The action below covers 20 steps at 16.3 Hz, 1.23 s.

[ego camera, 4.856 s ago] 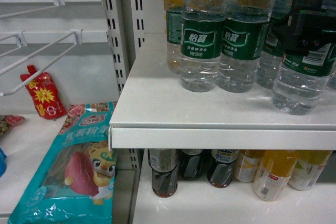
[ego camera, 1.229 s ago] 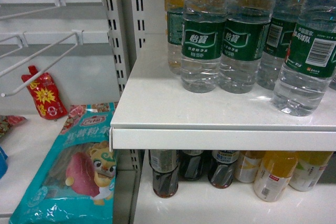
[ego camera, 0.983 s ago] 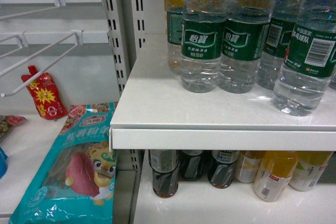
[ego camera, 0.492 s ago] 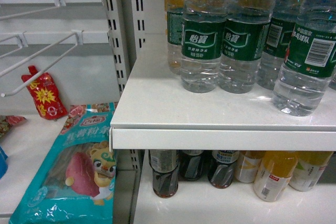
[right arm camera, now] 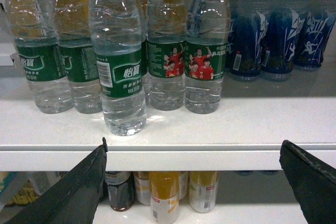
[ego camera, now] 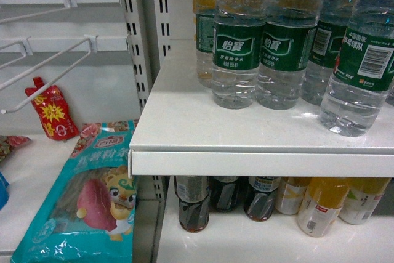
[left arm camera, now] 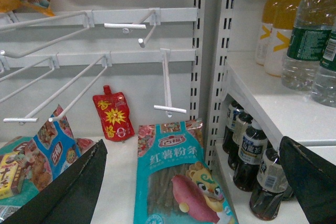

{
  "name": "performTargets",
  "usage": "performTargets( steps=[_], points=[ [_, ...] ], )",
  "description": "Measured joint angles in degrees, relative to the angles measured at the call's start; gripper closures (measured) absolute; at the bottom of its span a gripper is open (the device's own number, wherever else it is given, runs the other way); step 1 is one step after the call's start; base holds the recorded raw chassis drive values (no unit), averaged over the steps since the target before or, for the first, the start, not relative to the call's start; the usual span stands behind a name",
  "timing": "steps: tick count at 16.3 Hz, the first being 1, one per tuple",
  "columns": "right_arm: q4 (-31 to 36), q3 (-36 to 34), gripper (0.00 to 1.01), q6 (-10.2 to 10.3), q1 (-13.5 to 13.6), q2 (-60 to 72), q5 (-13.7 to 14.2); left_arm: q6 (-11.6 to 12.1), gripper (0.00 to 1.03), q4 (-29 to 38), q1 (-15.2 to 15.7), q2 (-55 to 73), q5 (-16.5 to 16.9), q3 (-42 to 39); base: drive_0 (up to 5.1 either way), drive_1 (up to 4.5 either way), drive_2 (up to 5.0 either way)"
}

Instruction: Move water from second to third shelf

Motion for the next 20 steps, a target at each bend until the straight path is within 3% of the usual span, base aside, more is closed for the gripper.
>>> performTargets(
  steps=[20],
  points=[
    [-0.22, 0.0, 0.03, -0.13, 0.0, 0.0, 0.04, 0.0, 0.05, -0.24, 0.0, 0.0, 0.04, 0.0, 0.0, 0.0, 0.0]
  ],
)
